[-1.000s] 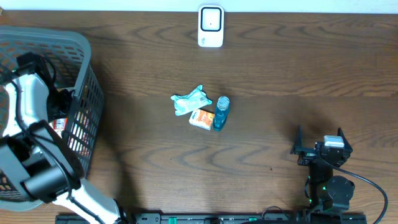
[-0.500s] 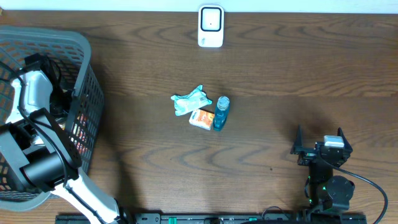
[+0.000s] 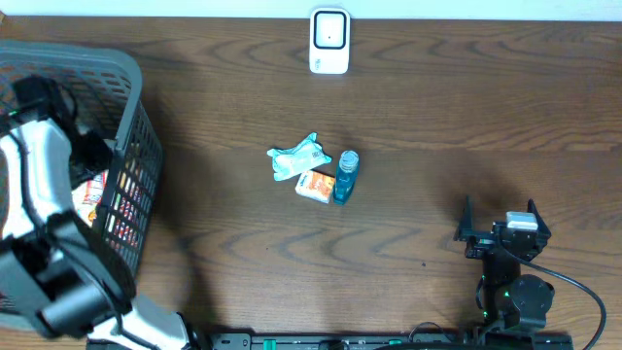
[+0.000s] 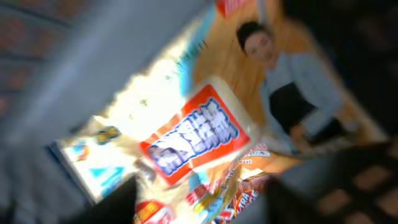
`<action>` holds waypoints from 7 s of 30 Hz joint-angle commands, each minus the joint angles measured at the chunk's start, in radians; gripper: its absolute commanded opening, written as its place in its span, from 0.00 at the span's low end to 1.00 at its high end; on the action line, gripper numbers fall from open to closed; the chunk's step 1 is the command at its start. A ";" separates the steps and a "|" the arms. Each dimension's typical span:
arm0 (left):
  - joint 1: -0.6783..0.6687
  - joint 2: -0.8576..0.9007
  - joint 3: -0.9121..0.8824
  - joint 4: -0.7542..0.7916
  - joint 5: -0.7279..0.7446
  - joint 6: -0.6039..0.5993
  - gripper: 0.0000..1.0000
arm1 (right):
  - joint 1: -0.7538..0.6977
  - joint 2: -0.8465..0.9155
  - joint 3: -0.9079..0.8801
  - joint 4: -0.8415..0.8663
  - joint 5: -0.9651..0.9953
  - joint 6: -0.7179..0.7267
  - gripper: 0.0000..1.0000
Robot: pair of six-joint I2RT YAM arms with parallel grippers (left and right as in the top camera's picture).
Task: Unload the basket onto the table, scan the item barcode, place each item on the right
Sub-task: 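Reach the left gripper into the basket and grasp the cream snack bag, then lift the snack bag with the left gripper toward the scanner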
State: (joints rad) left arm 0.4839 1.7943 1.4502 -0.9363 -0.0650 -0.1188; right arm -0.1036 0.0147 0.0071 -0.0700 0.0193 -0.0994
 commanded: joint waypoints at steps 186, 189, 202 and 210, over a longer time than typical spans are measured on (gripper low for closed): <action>-1.307 -0.093 -0.220 1.088 0.343 -0.614 0.07 | -0.007 -0.003 -0.002 -0.003 0.005 -0.011 0.99; -1.328 -0.045 -0.220 1.088 0.344 -0.654 0.08 | -0.007 -0.003 -0.002 -0.003 0.005 -0.010 0.99; -1.445 0.014 -0.222 0.803 0.094 -0.653 0.08 | -0.007 -0.003 -0.002 -0.003 0.005 -0.011 0.99; -1.459 0.016 -0.248 0.780 -0.074 -0.649 0.08 | -0.007 -0.003 -0.002 -0.003 0.005 -0.010 0.99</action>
State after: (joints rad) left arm -0.9764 1.8103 1.2194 -0.1574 -0.0078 -0.7662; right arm -0.1036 0.0147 0.0071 -0.0700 0.0193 -0.0990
